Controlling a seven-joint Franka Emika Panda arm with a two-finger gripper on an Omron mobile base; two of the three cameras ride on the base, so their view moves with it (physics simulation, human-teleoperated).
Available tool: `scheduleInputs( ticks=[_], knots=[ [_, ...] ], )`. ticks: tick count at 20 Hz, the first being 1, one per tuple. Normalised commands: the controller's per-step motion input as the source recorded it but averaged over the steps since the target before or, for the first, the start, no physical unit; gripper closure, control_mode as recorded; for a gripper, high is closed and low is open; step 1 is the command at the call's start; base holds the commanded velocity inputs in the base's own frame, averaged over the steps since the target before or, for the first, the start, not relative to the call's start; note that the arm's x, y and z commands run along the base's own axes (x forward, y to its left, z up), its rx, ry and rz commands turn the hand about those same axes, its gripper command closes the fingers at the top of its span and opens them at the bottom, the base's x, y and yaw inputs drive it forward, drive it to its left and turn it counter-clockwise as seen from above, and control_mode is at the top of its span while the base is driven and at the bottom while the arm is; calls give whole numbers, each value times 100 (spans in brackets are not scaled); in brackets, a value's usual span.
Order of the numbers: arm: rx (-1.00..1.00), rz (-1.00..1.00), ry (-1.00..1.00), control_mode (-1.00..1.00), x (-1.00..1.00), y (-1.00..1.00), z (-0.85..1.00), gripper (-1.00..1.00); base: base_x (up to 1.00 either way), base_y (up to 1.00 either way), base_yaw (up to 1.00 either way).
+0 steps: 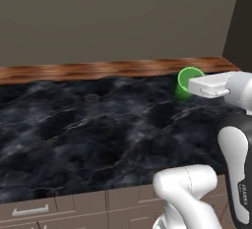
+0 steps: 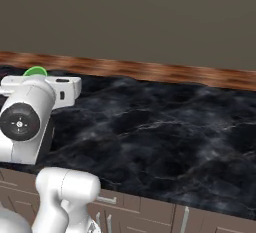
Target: Open the cabinet directly in front. Then move the liquor and the cup to the dining counter with the jar on it.
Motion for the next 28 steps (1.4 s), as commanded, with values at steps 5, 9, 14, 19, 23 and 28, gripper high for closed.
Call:
scheduleInputs(
  ticks=[5,9,14,19,23,28],
  knots=[
    [0,0,2,-100,4,0,0,100,9,0,0],
    [1,-2,46,-100,92,0,0,100,0,0,0],
    [4,-3,67,-100,93,0,-1,100,0,0,0],
    [3,1,10,-100,5,0,-7,100,0,0,0],
    [0,0,9,-100,0,1,-62,100,0,0,0],
    [4,0,8,-100,0,1,-92,100,0,0,0]
  ],
)
